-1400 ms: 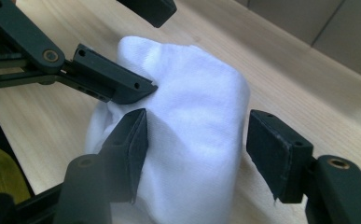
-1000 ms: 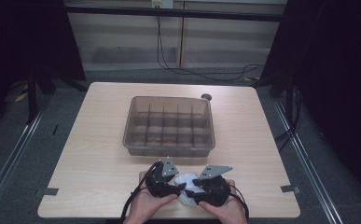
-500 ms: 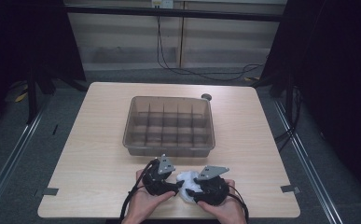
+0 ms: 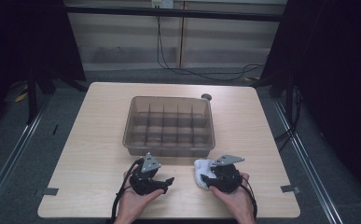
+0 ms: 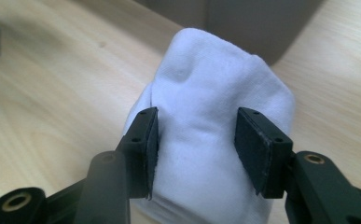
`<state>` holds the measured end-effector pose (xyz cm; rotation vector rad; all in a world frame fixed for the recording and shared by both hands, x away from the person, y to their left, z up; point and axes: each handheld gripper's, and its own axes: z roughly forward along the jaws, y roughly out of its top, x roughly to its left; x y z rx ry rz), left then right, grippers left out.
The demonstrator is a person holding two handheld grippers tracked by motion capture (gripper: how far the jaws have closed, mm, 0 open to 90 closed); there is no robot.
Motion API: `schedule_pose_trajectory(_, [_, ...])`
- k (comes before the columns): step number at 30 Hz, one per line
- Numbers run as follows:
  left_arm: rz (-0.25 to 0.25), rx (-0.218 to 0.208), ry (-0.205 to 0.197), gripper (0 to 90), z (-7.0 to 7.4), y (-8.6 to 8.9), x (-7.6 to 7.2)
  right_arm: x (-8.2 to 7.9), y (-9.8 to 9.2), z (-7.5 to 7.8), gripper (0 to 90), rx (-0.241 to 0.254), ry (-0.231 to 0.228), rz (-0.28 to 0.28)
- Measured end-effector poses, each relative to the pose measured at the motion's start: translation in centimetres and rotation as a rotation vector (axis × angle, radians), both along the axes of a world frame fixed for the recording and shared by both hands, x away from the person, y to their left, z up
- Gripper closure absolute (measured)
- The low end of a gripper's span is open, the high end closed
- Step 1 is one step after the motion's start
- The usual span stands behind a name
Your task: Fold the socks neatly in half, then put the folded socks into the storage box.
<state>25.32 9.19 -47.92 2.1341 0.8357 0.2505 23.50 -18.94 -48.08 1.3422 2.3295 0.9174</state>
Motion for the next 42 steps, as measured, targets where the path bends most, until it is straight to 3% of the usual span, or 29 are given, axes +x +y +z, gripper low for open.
schedule_pose_trajectory(4, [0.031, -0.013, 0.007, 27.0, -0.2, 0.5, 0.2, 0.6, -0.8, 0.2, 47.0, 0.0, 0.008, -0.049])
schedule_pose_trajectory(9, [0.041, -0.006, 0.012, 27.0, -0.3, 1.2, 0.4, 0.4, -1.5, 0.8, 35.1, 0.021, 0.006, -0.052])
schedule_pose_trajectory(17, [0.063, -0.009, 0.013, 27.0, -0.3, 2.0, 0.7, 0.0, -3.2, 2.1, 29.3, 0.134, -0.006, -0.059])
schedule_pose_trajectory(23, [0.091, -0.009, 0.012, 27.0, -0.4, 3.2, 0.7, 0.2, -4.7, 3.0, 30.0, 0.185, -0.009, -0.096])
schedule_pose_trajectory(29, [0.123, 0.01, 0.021, 25.1, -0.6, 4.5, 1.0, 1.1, -5.5, 2.6, 29.4, 0.193, 0.061, -0.118])
schedule_pose_trajectory(35, [0.155, 0.015, 0.021, 24.5, -0.8, 5.3, 1.0, 2.1, -5.5, 2.1, 26.1, 0.197, 0.124, -0.099])
schedule_pose_trajectory(42, [0.17, 0.025, 0.028, 24.4, -1.3, 5.9, 1.1, 3.7, -4.2, 2.0, 19.6, 0.178, 0.251, -0.063])
